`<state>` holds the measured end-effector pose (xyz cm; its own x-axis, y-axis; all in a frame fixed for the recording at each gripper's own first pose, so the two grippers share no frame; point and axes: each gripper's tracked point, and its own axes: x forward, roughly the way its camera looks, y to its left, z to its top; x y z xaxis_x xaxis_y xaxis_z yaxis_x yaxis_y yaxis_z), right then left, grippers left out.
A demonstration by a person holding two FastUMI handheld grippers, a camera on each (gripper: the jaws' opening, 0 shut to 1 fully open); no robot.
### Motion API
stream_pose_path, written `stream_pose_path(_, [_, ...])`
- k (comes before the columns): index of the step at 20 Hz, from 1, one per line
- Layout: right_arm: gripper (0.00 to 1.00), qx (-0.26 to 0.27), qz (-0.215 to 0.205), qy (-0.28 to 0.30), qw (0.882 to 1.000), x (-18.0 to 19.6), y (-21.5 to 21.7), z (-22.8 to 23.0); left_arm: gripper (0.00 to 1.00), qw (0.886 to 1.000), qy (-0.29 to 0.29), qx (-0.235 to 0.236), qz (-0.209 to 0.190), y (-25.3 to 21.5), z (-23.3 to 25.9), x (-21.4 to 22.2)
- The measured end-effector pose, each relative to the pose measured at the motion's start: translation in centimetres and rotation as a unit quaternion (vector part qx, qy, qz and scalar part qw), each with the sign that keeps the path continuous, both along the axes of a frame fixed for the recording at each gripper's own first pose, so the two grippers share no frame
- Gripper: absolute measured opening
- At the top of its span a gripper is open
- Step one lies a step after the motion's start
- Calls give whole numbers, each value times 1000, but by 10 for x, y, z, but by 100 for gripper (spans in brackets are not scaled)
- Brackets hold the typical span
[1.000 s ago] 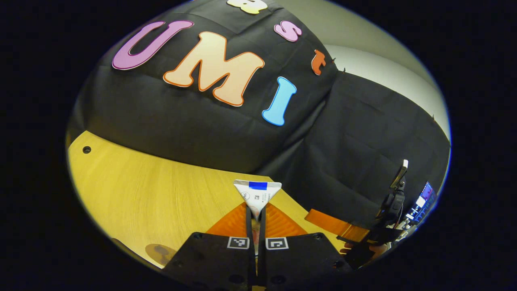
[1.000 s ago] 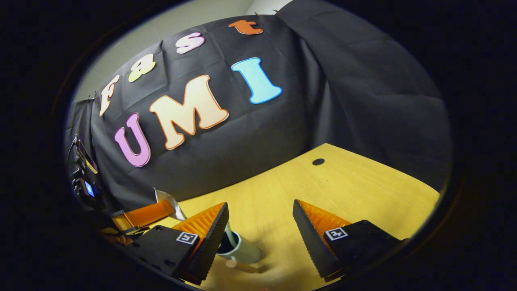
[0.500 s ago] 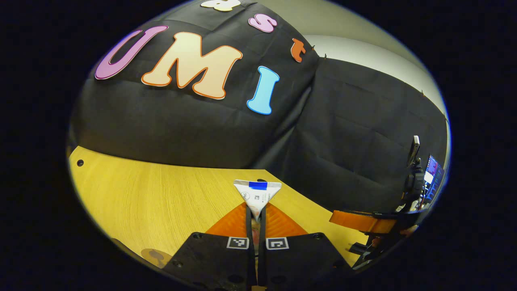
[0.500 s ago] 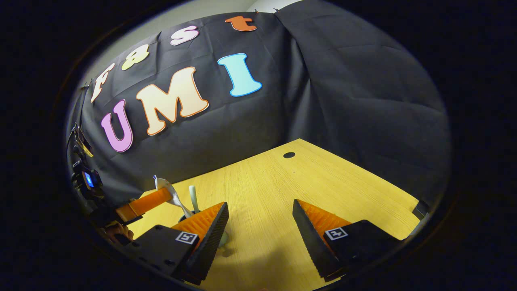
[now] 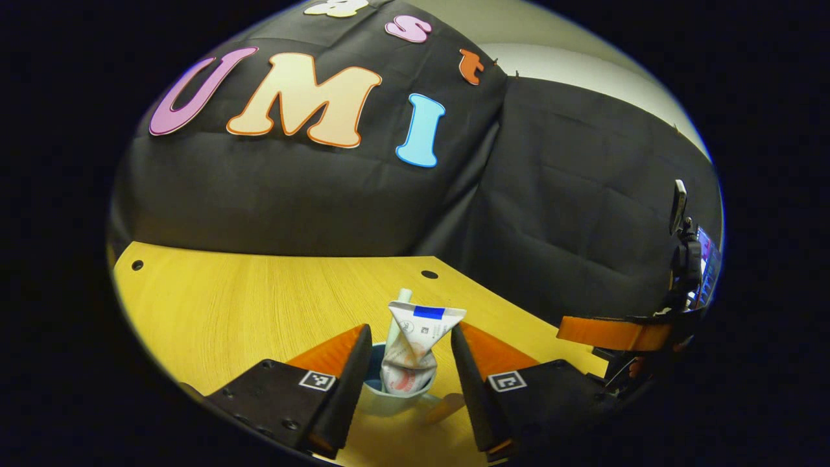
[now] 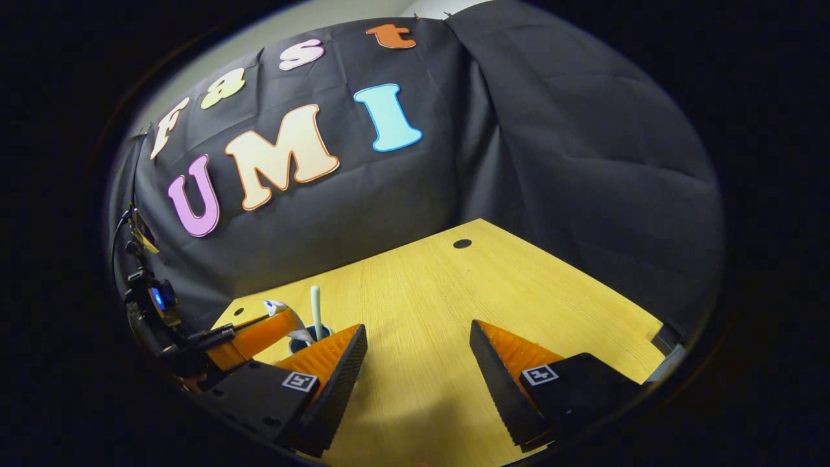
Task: Put the toothbrush and toothpaste on the desktop into the cup, then pick up the cup and place it on the coaster on the desktop.
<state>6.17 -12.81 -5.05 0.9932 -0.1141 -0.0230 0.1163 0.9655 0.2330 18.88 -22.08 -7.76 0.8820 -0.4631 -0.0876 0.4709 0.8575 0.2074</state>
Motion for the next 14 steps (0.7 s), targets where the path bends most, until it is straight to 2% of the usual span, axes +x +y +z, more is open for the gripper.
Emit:
stream_pose_path(1, [98, -3, 4, 3, 1000, 1, 2, 0, 83, 1000, -5, 0, 6, 4, 2, -1])
stream_pose_path(3, [98, -9, 14, 7, 1000, -1, 9, 0, 93, 1000, -6, 3, 16, 9, 3, -2])
stream_pose_path(10, [98, -35, 60, 34, 997, 3, 46, 2, 94, 997, -4, -46, 58, 42, 35, -25])
stream_pose_path(14, [98, -78, 90, 69, 990, 16, 70, -6, 94, 992, 6, -53, 116, 89, 41, -41])
